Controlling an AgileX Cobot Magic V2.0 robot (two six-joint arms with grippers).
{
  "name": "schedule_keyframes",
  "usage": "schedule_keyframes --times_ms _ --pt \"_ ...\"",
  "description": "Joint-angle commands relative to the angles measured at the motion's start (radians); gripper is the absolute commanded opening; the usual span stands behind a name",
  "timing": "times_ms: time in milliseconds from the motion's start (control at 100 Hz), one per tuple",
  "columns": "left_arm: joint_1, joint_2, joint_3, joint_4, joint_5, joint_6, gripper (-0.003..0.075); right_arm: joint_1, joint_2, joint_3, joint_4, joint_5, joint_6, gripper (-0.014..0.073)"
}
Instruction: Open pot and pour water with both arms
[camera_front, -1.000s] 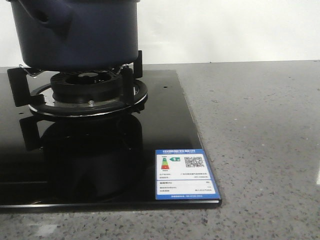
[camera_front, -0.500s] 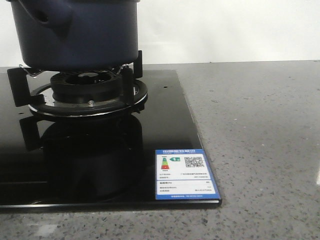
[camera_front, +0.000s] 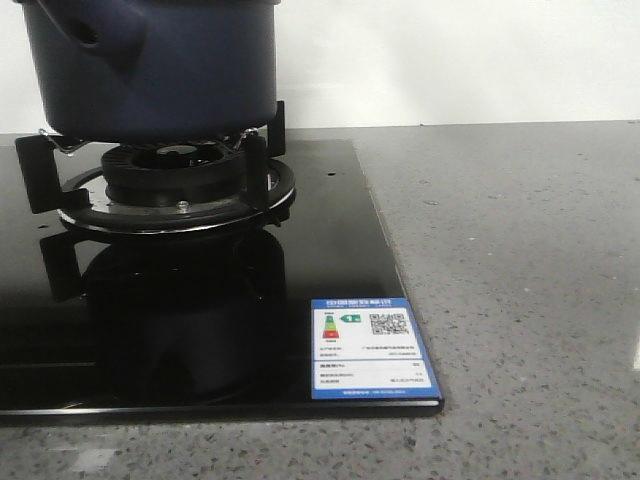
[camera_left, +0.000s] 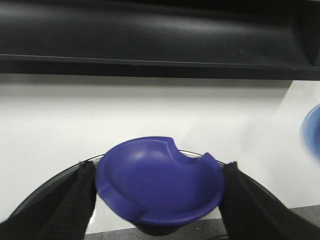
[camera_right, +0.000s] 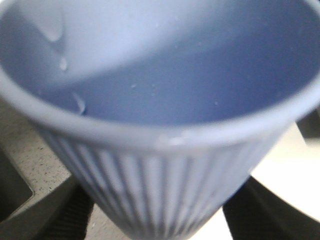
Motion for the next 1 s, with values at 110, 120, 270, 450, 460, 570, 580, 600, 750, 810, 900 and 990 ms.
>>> schedule_keyframes --times_ms 110,120,270,450,460,570,580,600,750,810,900,990 --pt "0.002 -0.025 -0.034 -0.002 -0.113 -0.003 0.0369 -0.133 -0.162 -0.026 0.16 0.037 0.324 0.0324" --pt "0.002 -0.025 -0.034 -0.002 -0.113 -0.003 0.0369 -0.146 -0.171 -0.021 0.184 0.029 0.326 0.0324" --pt "0.002 -0.025 -0.034 -0.002 -0.113 -0.003 0.0369 -0.267 -0.288 0.104 0.322 -0.078 0.342 0.0323" --pt "0.002 -0.025 -0.034 -0.002 -0.113 -0.003 0.0369 -0.405 -0.445 0.404 0.322 -0.283 0.455 0.0318" --pt "0.002 -0.025 -0.034 -0.002 -0.113 -0.003 0.0369 -0.418 -0.451 0.416 0.322 -0.293 0.462 0.0318" --pt "0.002 -0.025 -0.034 -0.002 -0.113 -0.003 0.0369 -0.526 -0.523 0.602 0.322 -0.484 0.53 0.0318" --pt "0.002 -0.025 -0.034 -0.002 -0.113 -0.003 0.0369 -0.533 -0.527 0.627 0.322 -0.517 0.53 0.0318" --pt "0.002 -0.025 -0.034 -0.002 -0.113 -0.003 0.0369 -0.555 -0.536 0.661 0.322 -0.552 0.53 0.0318" --pt "0.002 -0.025 -0.034 -0.002 -0.113 -0.003 0.0369 -0.71 -0.545 0.846 0.32 -0.861 0.53 0.0318" --pt "0.002 -0.025 -0.034 -0.002 -0.113 -0.003 0.0369 -0.752 -0.53 0.889 0.32 -0.904 0.53 0.0318" --pt "0.002 -0.025 -0.034 -0.002 -0.113 -0.003 0.0369 -0.805 -0.495 0.926 0.319 -0.955 0.53 0.0318" --pt "0.002 -0.025 -0.034 -0.002 -0.113 -0.003 0.0369 -0.831 -0.444 0.935 0.308 -1.005 0.512 0.0318"
